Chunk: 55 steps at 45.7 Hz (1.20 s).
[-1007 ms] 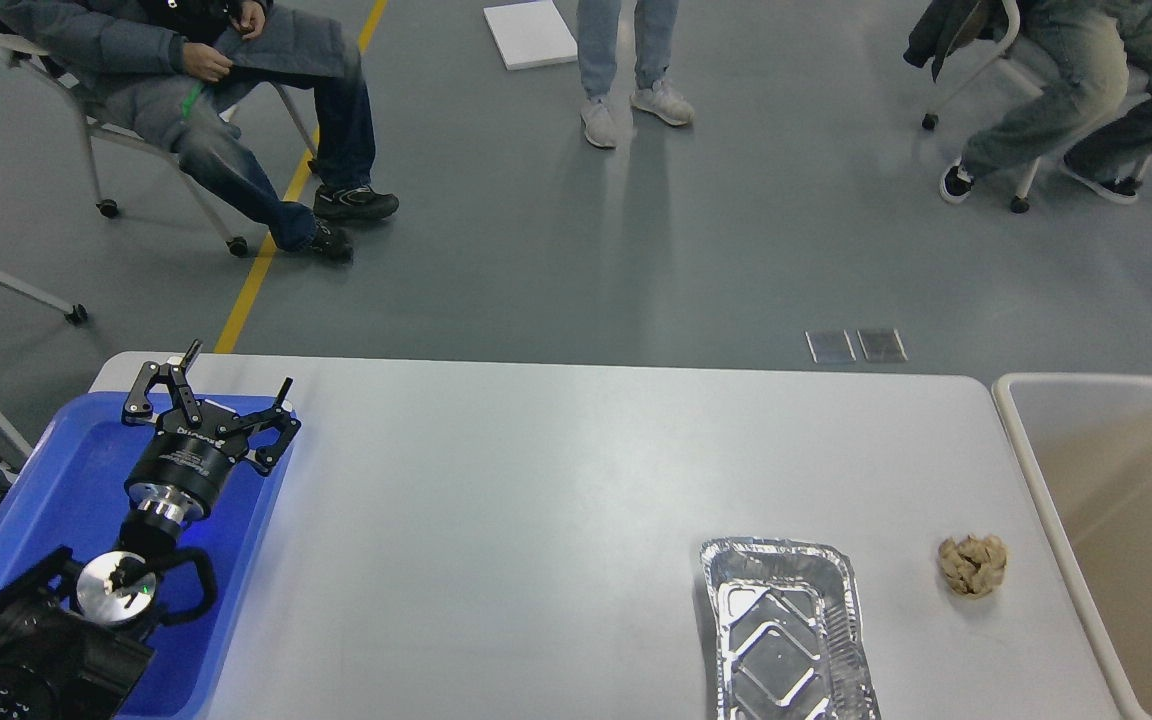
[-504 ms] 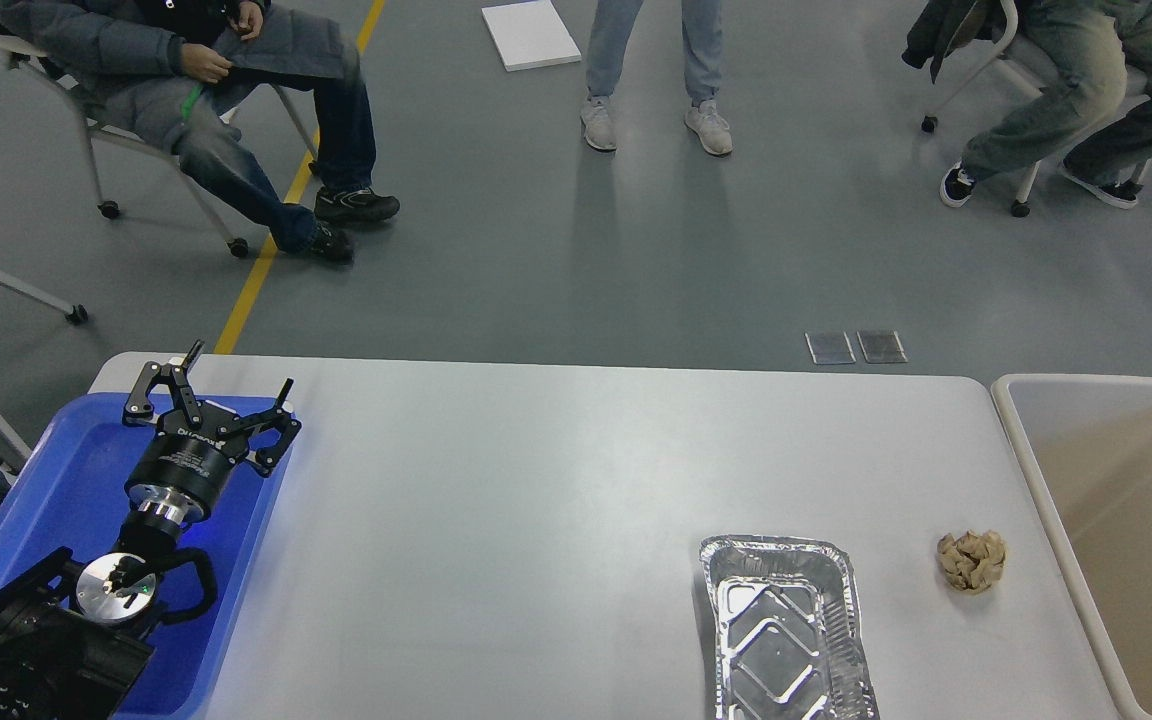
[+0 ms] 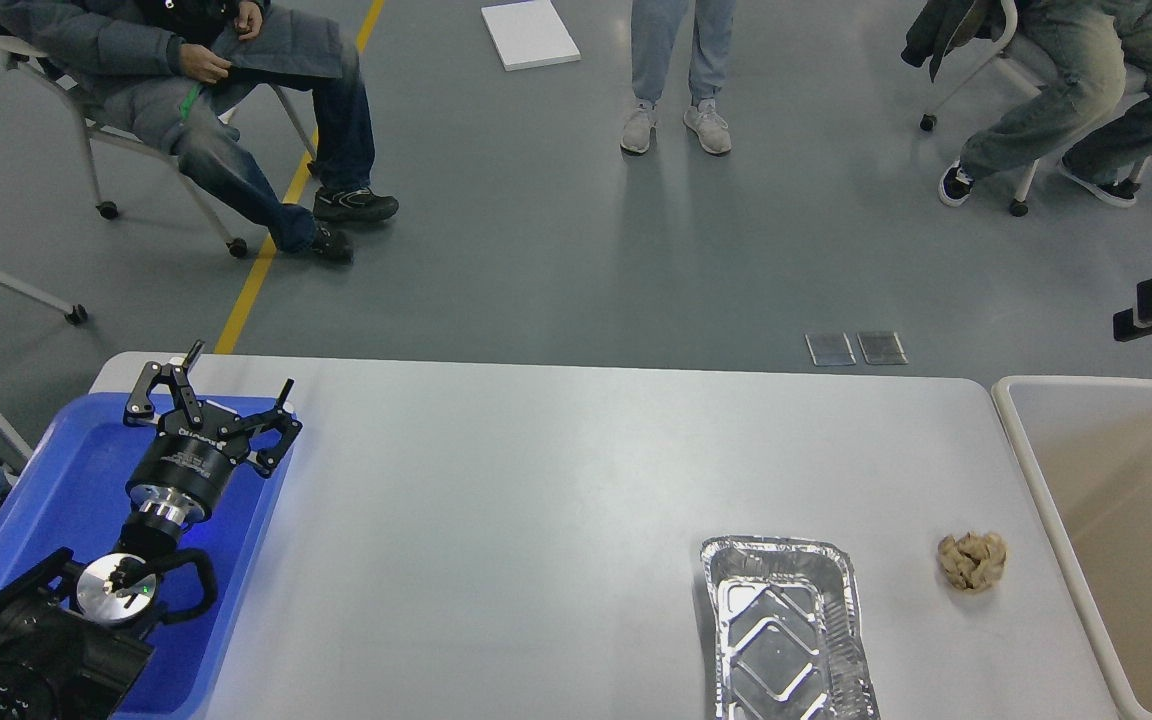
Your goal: Tidy desktop
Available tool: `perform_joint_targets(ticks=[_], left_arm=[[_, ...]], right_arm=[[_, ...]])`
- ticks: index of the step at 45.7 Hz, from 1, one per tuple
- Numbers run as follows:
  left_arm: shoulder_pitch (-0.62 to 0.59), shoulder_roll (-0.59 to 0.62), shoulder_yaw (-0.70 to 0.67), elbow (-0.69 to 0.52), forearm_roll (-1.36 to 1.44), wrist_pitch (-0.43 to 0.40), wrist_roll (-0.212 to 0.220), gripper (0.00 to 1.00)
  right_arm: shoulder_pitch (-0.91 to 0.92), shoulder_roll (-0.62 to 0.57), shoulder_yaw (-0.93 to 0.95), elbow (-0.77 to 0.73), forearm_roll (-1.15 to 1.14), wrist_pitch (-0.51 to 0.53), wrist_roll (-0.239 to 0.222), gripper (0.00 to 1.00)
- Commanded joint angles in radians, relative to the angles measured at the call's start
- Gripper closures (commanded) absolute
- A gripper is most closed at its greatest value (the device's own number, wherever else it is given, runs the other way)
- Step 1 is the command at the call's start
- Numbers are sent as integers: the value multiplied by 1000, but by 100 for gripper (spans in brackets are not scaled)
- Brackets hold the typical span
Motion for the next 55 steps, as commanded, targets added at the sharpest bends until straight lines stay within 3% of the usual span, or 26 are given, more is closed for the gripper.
perform_joint_targets(ticks=[1, 17, 32, 55], left_arm=[[0, 0, -1, 0, -1, 0, 0, 0], [0, 0, -1, 2, 1, 0, 0, 0], [0, 0, -1, 2, 1, 0, 0, 0], [0, 0, 0, 0, -1, 0, 0, 0]], right_arm=[[116, 30, -61, 73, -2, 90, 0, 0], [136, 42, -69, 159, 1, 90, 0, 0], [108, 64, 23, 150, 57, 90, 0, 0], [77, 88, 14, 147, 40, 90, 0, 0]])
